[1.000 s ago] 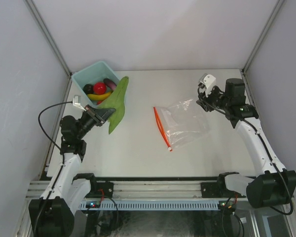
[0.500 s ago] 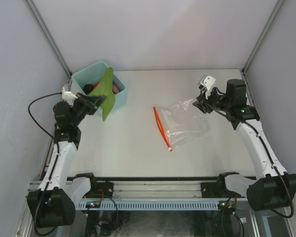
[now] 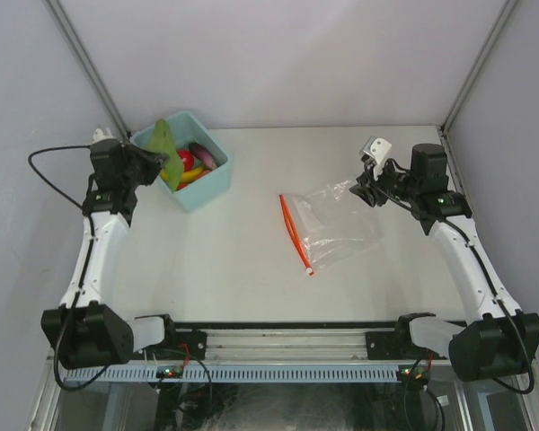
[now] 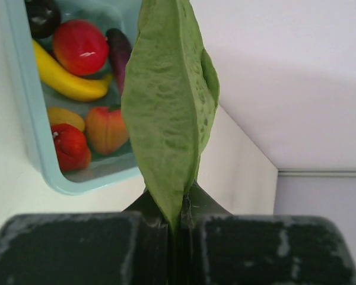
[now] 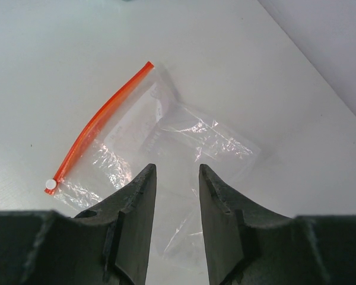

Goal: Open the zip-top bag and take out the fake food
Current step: Place the fake vegetable in the bin, then reset both arms

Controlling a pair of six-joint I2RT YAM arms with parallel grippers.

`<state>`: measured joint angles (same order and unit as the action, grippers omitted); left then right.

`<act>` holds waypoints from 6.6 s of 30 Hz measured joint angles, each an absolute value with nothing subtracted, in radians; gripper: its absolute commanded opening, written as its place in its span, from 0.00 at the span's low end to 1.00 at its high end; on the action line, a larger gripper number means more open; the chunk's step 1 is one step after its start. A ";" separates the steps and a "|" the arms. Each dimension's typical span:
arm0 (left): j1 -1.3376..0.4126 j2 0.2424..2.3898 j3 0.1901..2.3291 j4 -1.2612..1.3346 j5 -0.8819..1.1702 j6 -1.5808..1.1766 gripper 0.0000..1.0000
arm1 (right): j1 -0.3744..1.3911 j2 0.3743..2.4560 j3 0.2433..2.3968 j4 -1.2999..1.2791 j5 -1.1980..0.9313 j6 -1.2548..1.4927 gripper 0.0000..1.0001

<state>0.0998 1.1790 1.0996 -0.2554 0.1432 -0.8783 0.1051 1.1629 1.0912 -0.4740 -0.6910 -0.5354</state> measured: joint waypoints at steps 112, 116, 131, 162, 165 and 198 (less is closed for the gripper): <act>-0.011 1.366 1.487 -0.572 -0.239 -0.942 1.00 | 0.112 1.216 1.091 -0.483 -0.709 -0.559 0.35; -0.009 1.263 1.383 -0.456 -0.186 -0.786 1.00 | 0.102 1.216 1.091 -0.484 -0.720 -0.559 0.35; 0.054 0.707 0.710 0.027 0.270 -0.501 1.00 | 0.060 1.211 1.091 -0.487 -0.765 -0.565 0.35; 0.054 0.440 0.671 -0.183 0.540 -0.524 1.00 | 0.010 1.035 1.336 -0.656 -0.872 -0.380 1.00; 0.054 0.451 0.727 -0.193 0.562 -0.532 1.00 | -0.011 1.036 1.387 -0.661 -0.895 -0.283 1.00; 0.054 0.683 1.343 -0.438 0.687 -0.529 1.00 | -0.041 1.097 1.974 -0.871 -0.837 0.068 1.00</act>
